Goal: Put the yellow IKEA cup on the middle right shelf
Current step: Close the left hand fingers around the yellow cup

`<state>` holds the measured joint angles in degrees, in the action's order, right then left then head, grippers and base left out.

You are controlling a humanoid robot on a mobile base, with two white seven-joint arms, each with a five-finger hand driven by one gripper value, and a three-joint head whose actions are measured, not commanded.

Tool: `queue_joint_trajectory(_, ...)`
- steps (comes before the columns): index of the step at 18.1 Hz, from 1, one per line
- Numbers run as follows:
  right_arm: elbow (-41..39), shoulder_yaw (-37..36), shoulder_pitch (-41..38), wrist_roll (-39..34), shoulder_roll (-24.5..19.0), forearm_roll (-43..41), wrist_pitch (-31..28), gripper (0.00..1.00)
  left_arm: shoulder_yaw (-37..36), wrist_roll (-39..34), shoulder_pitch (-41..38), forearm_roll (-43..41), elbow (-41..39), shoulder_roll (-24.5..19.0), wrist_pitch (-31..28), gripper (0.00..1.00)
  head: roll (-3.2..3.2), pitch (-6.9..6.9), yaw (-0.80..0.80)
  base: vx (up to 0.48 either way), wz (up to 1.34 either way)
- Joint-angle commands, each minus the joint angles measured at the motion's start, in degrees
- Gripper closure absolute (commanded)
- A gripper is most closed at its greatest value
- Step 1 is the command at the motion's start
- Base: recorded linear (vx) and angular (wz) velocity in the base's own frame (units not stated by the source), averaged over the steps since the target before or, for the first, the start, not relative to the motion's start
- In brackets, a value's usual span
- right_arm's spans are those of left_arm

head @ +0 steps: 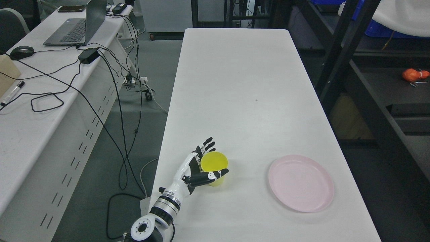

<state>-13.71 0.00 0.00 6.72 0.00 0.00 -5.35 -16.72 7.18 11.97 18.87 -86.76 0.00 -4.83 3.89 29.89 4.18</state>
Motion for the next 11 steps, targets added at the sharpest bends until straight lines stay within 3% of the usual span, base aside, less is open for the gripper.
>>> queue_joint_trajectory(1,0.0,1.0,-0.8,0.0,1.0,-1.4,0.0,0.01,-0.7,0.1,0.5,-0.1,3.6,-1.0,0.0,0.02,0.0,0.0,0.0,0.0,0.0)
queue_joint_trajectory(11,0.0,1.0,-0.8,0.0,1.0,-1.4,0.0,0.01,-0.9,2.7,3.0,-0.3,6.9,-1.0,0.0,0.04,0.0,0.0,0.0,0.0,0.0)
